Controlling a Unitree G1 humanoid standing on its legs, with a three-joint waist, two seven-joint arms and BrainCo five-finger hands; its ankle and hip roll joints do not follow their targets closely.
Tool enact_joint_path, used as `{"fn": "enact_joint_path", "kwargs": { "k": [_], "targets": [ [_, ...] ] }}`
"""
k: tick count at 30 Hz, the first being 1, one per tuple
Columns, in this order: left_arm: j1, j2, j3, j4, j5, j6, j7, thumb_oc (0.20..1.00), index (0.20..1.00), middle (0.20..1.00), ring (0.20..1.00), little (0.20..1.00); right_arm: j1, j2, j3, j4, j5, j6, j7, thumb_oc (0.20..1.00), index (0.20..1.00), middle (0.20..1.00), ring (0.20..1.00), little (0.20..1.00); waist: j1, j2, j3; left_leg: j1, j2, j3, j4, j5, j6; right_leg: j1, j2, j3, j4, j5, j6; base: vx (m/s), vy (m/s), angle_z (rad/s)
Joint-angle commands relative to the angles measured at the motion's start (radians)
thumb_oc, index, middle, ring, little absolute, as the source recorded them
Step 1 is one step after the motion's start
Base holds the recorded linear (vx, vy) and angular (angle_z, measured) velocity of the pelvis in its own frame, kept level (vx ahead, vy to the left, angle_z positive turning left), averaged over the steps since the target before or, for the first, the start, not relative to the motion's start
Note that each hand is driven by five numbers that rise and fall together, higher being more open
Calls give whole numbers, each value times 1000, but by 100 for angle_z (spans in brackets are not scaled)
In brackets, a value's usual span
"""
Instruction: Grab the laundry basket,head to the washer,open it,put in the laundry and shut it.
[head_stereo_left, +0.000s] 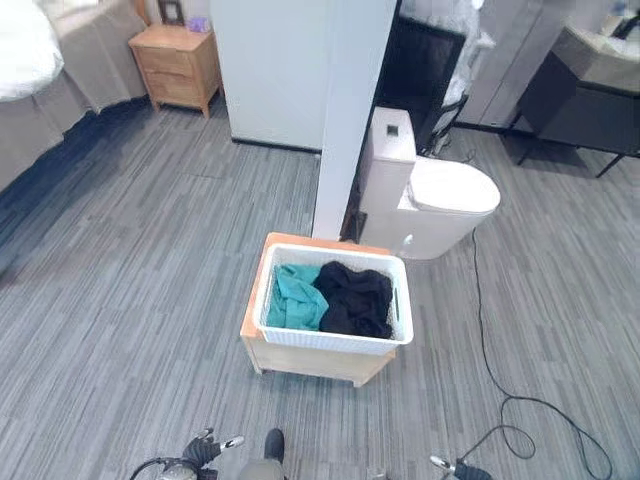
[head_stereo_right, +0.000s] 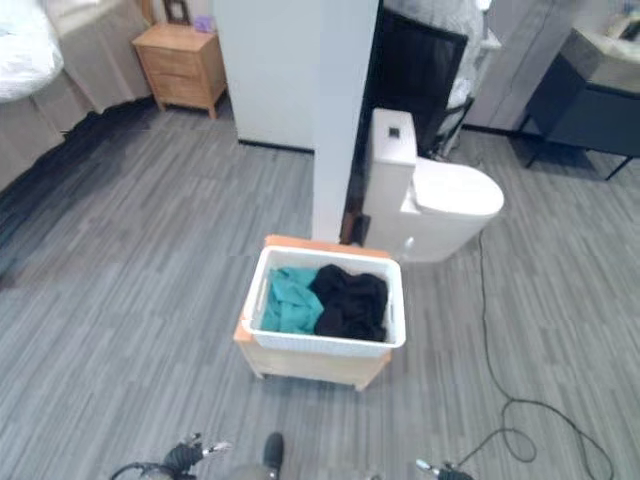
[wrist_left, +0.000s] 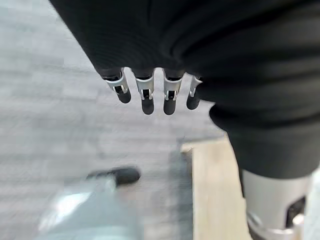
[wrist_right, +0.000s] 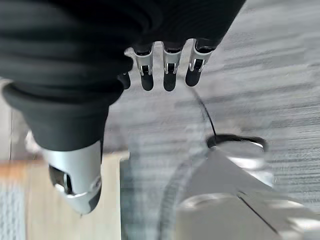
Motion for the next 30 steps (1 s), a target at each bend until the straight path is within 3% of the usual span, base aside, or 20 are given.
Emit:
{"fn": "enact_joint_path", "kwargs": {
  "k": [1, 7, 8, 9, 11, 12, 14, 16, 20, 22, 26, 30],
  "targets": [
    [-6, -3, 66, -25, -38, -21, 16, 1000, 1000, 1000, 1000, 1000, -4, -30, -17, 15, -13, 2, -9, 1000, 1000, 1000, 1000, 1000, 29, 22, -16, -61, 41, -57, 59, -40, -40, -26, -6, -11, -228, 225, 32, 206, -73, -18],
    [10, 6, 109, -65, -87, -36, 19, 1000, 1000, 1000, 1000, 1000, 12, -35, -34, 36, -28, 7, -3, 1000, 1000, 1000, 1000, 1000, 22, 1, -35, 10, 9, -92, 63, -100, -43, -17, -32, 32, -349, 294, 59, 181, -73, 15],
    [10, 6, 109, -66, -87, -35, 19, 1000, 1000, 1000, 1000, 1000, 12, -36, -34, 36, -28, 7, -3, 1000, 1000, 1000, 1000, 1000, 22, 2, -34, 10, 10, -92, 64, -101, -43, -17, -31, 32, -349, 294, 59, 238, -140, 16],
    [5, 15, 108, -108, -105, -42, 25, 1000, 1000, 1000, 1000, 1000, 18, -37, -31, 33, -25, 5, 1, 1000, 1000, 1000, 1000, 1000, 13, -9, -25, 13, 0, -124, 88, -121, -45, -32, -15, 92, -329, 276, 54, 102, -71, 25],
    [-3, 15, 102, -122, -105, -44, 25, 1000, 1000, 1000, 1000, 1000, 19, -36, -34, 33, -20, 4, 0, 1000, 1000, 1000, 1000, 1000, 11, -12, -19, 12, -1, -128, 103, -129, -49, -34, -9, 108, -311, 268, 50, 94, -68, 20],
    [-3, 15, 102, -122, -105, -44, 25, 1000, 1000, 1000, 1000, 1000, 19, -36, -34, 33, -20, 4, 0, 1000, 1000, 1000, 1000, 1000, 11, -12, -19, 12, -1, -128, 103, -129, -49, -34, -9, 108, -311, 268, 50, 115, -112, 9],
    [-33, 9, 64, -216, -120, -37, 30, 1000, 1000, 1000, 1000, 1000, 49, -38, -50, 33, -3, 3, -3, 1000, 1000, 1000, 1000, 1000, -10, -12, -28, -5, 27, -149, 131, -132, -86, -12, 1, 28, -292, 247, 31, 155, -174, 37],
    [-25, 13, 64, -312, -130, -33, 33, 1000, 1000, 1000, 1000, 1000, 51, -52, -67, 21, 8, 2, -11, 1000, 1000, 1000, 1000, 1000, -20, -6, -40, 4, 49, -152, 115, -125, -96, 10, 12, -10, -303, 240, 26, 128, -107, 88],
    [35, 35, 90, -490, -101, -16, 47, 1000, 1000, 1000, 1000, 1000, 48, -76, -95, -41, 16, -3, -21, 1000, 1000, 1000, 1000, 1000, -18, -1, -54, 36, 72, -149, 77, -115, -97, 29, 29, -12, -311, 231, 23, 84, -34, 26],
    [108, 53, 150, -657, -46, 0, 64, 1000, 1000, 1000, 1000, 1000, 49, -104, -136, -151, 10, -7, -39, 1000, 1000, 1000, 1000, 1000, -12, 2, -63, 64, 84, -138, 48, -111, -101, 54, 36, -16, -326, 222, 23, 114, -13, -20],
    [172, 106, 188, -822, 65, 28, 47, 1000, 1000, 1000, 1000, 1000, 50, -152, -150, -313, -33, 0, -50, 1000, 1000, 1000, 1000, 1000, -5, 12, -72, 91, 94, -128, 21, -113, -100, 74, 40, -11, -344, 216, 26, 59, 1, -14],
    [145, 135, 170, -838, 156, 87, 12, 1000, 1000, 1000, 1000, 1000, 19, -209, -155, -447, -72, 26, -50, 1000, 1000, 1000, 1000, 1000, -4, 23, -70, 100, 98, -119, 5, -110, -99, 72, 40, -6, -343, 211, 26, 32, 15, -10]
  ]
}}
